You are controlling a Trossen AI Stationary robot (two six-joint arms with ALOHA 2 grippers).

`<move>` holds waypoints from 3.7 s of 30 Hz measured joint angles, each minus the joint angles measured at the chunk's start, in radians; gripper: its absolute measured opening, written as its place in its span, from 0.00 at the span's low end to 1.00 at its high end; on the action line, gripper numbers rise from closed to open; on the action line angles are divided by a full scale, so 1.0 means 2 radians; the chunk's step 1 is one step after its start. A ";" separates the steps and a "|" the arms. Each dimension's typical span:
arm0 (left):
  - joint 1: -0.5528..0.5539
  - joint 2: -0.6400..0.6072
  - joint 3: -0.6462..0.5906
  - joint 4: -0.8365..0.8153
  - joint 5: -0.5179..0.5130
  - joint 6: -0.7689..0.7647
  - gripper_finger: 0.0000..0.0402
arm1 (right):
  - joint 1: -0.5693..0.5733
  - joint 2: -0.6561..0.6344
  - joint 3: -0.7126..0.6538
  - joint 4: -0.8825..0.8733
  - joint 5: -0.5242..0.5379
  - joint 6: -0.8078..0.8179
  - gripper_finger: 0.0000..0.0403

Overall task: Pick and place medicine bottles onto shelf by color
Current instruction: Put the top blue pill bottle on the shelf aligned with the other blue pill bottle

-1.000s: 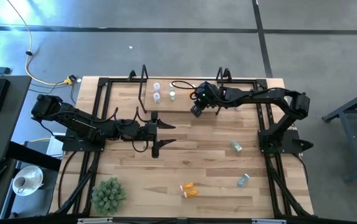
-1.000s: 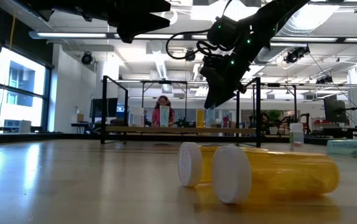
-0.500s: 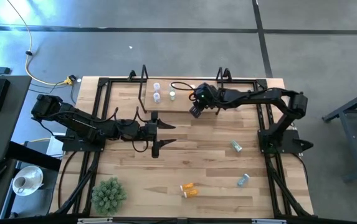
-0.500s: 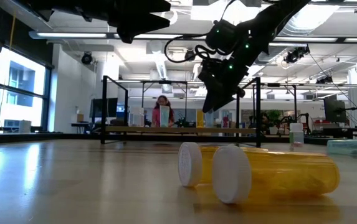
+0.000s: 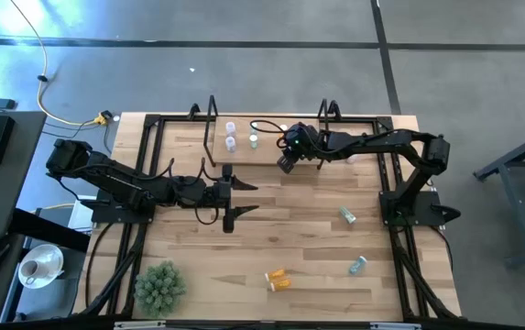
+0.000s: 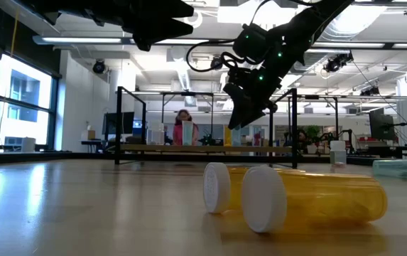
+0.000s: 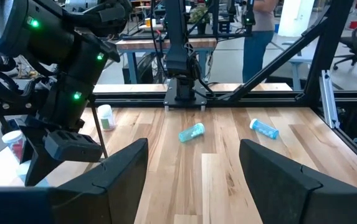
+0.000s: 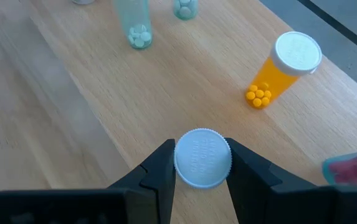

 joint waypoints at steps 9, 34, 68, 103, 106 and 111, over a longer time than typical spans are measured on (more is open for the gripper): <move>0.000 0.000 0.000 0.000 0.000 0.000 0.60 | 0.000 0.000 0.000 -0.006 0.000 -0.002 0.30; 0.000 0.000 0.000 -0.013 0.000 0.000 0.60 | 0.000 -0.052 -0.001 0.022 0.005 -0.017 0.44; 0.000 -0.088 0.000 -0.183 -0.052 -0.044 0.60 | 0.108 -0.015 0.000 0.009 0.065 0.070 0.02; 0.000 -0.087 0.000 -0.180 -0.052 -0.044 0.60 | 0.093 0.051 0.000 0.010 0.217 0.157 0.00; 0.000 -0.087 0.000 -0.180 -0.052 -0.044 0.60 | 0.093 0.051 0.000 -0.006 0.223 0.169 0.00; 0.000 -0.087 0.000 -0.180 -0.052 -0.044 0.60 | 0.093 0.051 0.000 -0.030 0.246 0.188 0.00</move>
